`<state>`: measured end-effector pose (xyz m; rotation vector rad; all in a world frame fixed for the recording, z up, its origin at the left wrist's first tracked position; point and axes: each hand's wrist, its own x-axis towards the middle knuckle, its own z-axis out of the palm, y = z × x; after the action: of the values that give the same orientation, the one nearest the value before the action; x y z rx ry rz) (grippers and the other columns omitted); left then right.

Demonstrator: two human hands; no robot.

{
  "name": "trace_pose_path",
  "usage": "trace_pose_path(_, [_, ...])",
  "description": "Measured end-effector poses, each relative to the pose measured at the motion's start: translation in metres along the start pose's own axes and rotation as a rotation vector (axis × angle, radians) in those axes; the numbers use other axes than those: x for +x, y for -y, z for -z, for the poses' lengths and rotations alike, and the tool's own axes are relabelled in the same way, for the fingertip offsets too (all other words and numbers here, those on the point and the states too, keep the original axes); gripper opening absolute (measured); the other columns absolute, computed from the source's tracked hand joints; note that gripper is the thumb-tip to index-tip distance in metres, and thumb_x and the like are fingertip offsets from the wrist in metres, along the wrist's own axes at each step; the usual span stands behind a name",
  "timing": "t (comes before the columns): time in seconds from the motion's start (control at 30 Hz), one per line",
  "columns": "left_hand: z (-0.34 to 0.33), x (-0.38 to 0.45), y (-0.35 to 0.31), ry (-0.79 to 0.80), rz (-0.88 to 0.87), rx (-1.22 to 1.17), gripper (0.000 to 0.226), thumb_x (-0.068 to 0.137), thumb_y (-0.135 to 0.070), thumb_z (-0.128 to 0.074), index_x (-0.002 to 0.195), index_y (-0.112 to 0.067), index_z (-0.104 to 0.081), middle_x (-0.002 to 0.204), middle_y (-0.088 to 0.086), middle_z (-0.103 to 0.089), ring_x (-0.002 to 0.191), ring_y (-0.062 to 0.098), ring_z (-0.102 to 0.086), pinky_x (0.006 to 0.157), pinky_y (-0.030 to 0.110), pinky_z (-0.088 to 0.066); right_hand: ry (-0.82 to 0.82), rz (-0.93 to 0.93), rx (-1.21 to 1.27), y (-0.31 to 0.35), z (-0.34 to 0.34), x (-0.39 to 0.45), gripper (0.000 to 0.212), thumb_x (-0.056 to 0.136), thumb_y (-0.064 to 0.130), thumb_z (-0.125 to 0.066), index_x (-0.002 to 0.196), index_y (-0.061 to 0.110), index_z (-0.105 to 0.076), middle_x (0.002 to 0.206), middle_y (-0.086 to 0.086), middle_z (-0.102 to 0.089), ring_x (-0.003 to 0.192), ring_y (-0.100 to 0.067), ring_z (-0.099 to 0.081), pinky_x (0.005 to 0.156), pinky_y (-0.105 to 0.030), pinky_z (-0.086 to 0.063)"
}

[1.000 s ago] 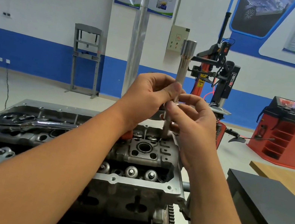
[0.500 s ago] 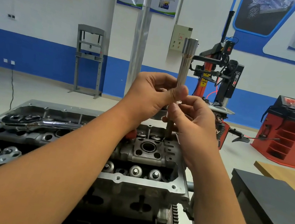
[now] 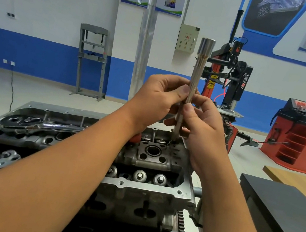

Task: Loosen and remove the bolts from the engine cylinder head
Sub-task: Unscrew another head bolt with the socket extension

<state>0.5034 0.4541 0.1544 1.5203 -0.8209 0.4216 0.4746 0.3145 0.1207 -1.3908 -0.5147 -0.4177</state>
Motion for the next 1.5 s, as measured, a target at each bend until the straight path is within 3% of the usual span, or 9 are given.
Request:
trace_pose_path(0.17, [0.002,0.001,0.003,-0.032,-0.011,0.046,0.012,0.104,-0.01,-0.061,0.109,-0.006,-0.071,0.109,0.013,-0.078,0.102,0.023,-0.075,0.09,0.035,-0.062,-0.047,0.033,-0.016,-0.002,-0.001,0.002,0.012,0.1,0.016,-0.068,0.111,0.012,-0.066,0.1,-0.021,-0.074,0.08,-0.031,-0.071,0.068,-0.036,-0.06])
trace_pose_path(0.37, [0.001,0.0,0.0,0.005,0.0,0.052,0.024,0.109,-0.01,-0.052,0.116,0.001,-0.071,0.103,0.011,-0.076,0.08,0.001,-0.071,0.065,0.011,-0.051,-0.069,0.013,0.038,-0.004,0.0,0.004,0.015,0.107,0.013,-0.055,0.116,0.012,-0.066,0.097,-0.016,-0.074,0.085,-0.04,-0.072,0.068,-0.039,-0.06])
trace_pose_path(0.63, [0.0,-0.001,0.0,-0.081,-0.013,0.038,0.032,0.088,-0.031,-0.074,0.105,-0.005,-0.073,0.107,0.018,-0.077,0.106,0.032,-0.074,0.099,0.043,-0.059,-0.108,0.031,0.036,-0.001,0.0,0.002,0.01,0.103,0.018,-0.064,0.094,0.016,-0.069,0.097,-0.024,-0.072,0.085,-0.049,-0.072,0.062,-0.037,-0.059])
trace_pose_path(0.8, [0.0,-0.001,0.002,-0.006,-0.027,0.013,0.011,0.1,-0.016,-0.067,0.106,-0.014,-0.076,0.102,0.003,-0.08,0.102,0.018,-0.077,0.088,0.027,-0.061,-0.097,0.025,0.063,-0.003,0.002,0.003,0.007,0.098,0.022,-0.07,0.092,0.019,-0.071,0.096,-0.023,-0.071,0.086,-0.049,-0.07,0.066,-0.04,-0.058])
trace_pose_path(0.97, [0.001,-0.001,0.0,-0.011,-0.021,0.017,0.009,0.099,-0.018,-0.07,0.094,-0.015,-0.076,0.078,-0.006,-0.076,0.077,0.011,-0.073,0.075,0.024,-0.058,-0.086,0.086,0.028,-0.004,0.004,0.001,0.021,0.076,0.02,-0.086,0.091,0.025,-0.072,0.092,-0.016,-0.076,0.088,-0.045,-0.075,0.082,-0.051,-0.063])
trace_pose_path(1.1, [0.0,0.0,0.0,-0.061,-0.031,0.075,0.02,0.104,-0.024,-0.063,0.096,-0.012,-0.077,0.082,-0.003,-0.076,0.077,0.008,-0.072,0.071,0.021,-0.058,-0.061,0.09,-0.021,-0.008,0.003,0.003,0.018,0.091,0.008,-0.077,0.105,0.017,-0.069,0.095,-0.015,-0.078,0.085,-0.037,-0.077,0.082,-0.051,-0.064])
trace_pose_path(1.2, [-0.001,0.0,-0.002,-0.016,0.04,0.032,0.035,0.112,-0.021,-0.044,0.115,0.001,-0.071,0.101,0.011,-0.075,0.076,0.003,-0.071,0.061,0.013,-0.052,-0.029,0.038,-0.02,-0.006,0.003,0.005,0.017,0.103,0.006,-0.06,0.114,0.016,-0.068,0.098,-0.01,-0.078,0.092,-0.041,-0.075,0.071,-0.035,-0.061])
trace_pose_path(1.37, [0.007,0.016,-0.014,0.163,0.105,0.117,0.024,0.11,-0.011,-0.049,0.116,0.002,-0.069,0.105,0.018,-0.073,0.091,0.029,-0.071,0.074,0.033,-0.063,-0.018,-0.008,0.061,-0.002,0.004,0.003,0.027,0.106,0.009,-0.055,0.13,0.016,-0.065,0.105,-0.015,-0.076,0.086,-0.035,-0.073,0.07,-0.035,-0.06])
trace_pose_path(1.5, [0.013,0.022,-0.017,0.22,0.087,0.107,0.021,0.101,-0.014,-0.063,0.112,0.0,-0.074,0.114,0.026,-0.074,0.103,0.036,-0.071,0.097,0.05,-0.057,-0.182,0.061,-0.032,-0.005,0.001,0.004,0.017,0.093,0.021,-0.077,0.107,0.018,-0.068,0.088,-0.001,-0.076,0.084,-0.031,-0.075,0.075,-0.047,-0.062])
